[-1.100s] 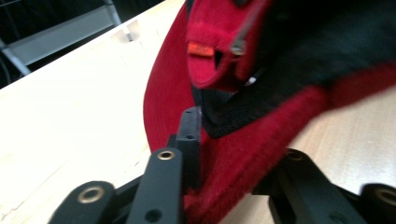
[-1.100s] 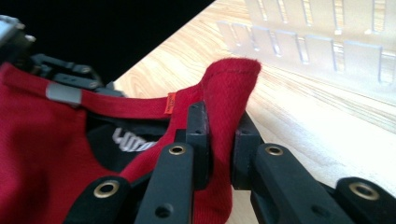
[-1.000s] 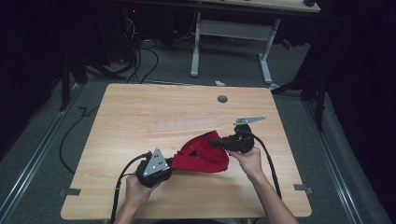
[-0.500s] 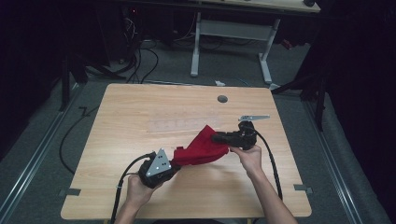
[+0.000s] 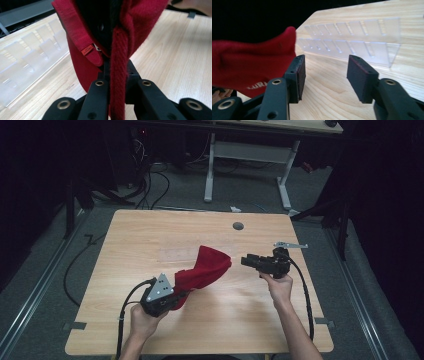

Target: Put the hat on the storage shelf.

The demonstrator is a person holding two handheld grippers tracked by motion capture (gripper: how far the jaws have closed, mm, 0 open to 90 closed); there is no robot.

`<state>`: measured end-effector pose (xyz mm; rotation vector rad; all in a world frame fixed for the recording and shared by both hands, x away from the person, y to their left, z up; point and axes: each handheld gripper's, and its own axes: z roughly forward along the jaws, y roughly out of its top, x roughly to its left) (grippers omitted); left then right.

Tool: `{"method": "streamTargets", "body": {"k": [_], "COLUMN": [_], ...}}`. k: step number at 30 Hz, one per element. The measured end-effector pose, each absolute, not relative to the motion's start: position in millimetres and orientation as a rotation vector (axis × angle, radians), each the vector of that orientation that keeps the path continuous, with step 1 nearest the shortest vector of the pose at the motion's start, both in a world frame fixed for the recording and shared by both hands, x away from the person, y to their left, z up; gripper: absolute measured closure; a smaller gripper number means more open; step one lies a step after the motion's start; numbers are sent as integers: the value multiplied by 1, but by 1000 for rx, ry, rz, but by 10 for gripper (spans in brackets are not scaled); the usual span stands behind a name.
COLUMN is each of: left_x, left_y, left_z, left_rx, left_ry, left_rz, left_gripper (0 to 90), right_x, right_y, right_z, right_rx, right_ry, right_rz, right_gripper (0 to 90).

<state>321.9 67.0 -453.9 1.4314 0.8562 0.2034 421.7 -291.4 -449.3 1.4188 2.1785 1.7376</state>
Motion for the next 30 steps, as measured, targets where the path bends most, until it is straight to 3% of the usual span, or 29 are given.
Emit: {"method": "streamTargets", "body": {"k": [13, 30], "left_x": [335, 356], "left_y": [80, 107], "left_z": [-451, -431], "left_rx": [1350, 1211], "left_ry": [905, 1032], "left_rz": [196, 229], "left_gripper": [846, 846], "right_x": [408, 401], "right_y": [-276, -258], "right_z": [-487, -528], "right_rx": [1373, 1256], "right_ry": [2225, 2224], "right_rz": [1233, 894], "right_gripper": [477, 438]}}
